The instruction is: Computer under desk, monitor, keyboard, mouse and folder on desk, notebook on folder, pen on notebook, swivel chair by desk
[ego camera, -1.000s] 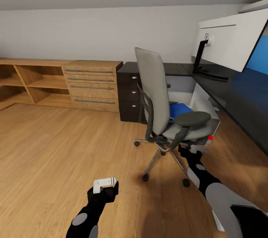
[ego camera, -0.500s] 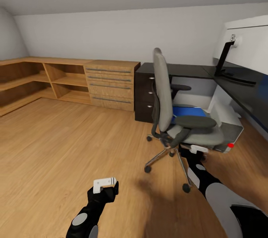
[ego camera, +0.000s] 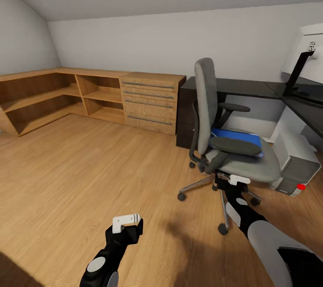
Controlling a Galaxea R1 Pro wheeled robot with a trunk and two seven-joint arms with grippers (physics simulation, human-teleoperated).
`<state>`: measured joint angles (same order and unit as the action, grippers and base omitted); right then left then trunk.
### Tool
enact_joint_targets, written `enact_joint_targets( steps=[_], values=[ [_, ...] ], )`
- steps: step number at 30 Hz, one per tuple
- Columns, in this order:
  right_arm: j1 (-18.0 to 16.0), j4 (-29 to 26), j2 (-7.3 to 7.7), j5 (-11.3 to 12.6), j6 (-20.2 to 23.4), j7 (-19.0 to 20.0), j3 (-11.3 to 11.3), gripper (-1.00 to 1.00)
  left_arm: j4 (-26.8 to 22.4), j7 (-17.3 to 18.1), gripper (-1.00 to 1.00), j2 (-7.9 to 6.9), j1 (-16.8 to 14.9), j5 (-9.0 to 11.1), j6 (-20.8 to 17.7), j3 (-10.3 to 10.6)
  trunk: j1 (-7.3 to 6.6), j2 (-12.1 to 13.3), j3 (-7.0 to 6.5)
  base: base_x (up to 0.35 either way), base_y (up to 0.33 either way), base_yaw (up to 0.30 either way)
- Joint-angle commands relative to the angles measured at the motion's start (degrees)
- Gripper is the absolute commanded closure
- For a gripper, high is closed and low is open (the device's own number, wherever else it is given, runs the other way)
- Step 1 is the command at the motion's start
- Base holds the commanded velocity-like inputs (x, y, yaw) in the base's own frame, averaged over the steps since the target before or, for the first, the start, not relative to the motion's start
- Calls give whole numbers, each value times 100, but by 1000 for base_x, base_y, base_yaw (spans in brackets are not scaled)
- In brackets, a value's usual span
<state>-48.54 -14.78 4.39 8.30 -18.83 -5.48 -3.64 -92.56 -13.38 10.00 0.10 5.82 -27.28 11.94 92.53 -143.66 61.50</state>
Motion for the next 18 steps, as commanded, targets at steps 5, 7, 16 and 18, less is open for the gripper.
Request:
enact_joint_targets(
  steps=[5, 7, 16, 18],
  values=[
    [-3, 2, 1, 41, -24, 17, 4, -100, -7, -50, -100, 0, -1, 60, -15, 7, -1, -2, 3, 0, 0, 29],
    [-5, 2, 1, 36, -24, 19, 4, -100, -7, -50, -100, 0, -1, 60, -15, 7, -1, -2, -2, 0, 0, -68],
    [-2, 2, 7, 39, -24, 29, 4, -100, -7, -50, -100, 0, -1, 60, -20, 2, -1, -2, -55, -179, -23, -172],
    [1, 2, 8, 40, -24, 34, 4, -100, -7, -50, -100, 0, -1, 60, -19, 2, -1, -2, -67, -241, -103, -198]
  ],
)
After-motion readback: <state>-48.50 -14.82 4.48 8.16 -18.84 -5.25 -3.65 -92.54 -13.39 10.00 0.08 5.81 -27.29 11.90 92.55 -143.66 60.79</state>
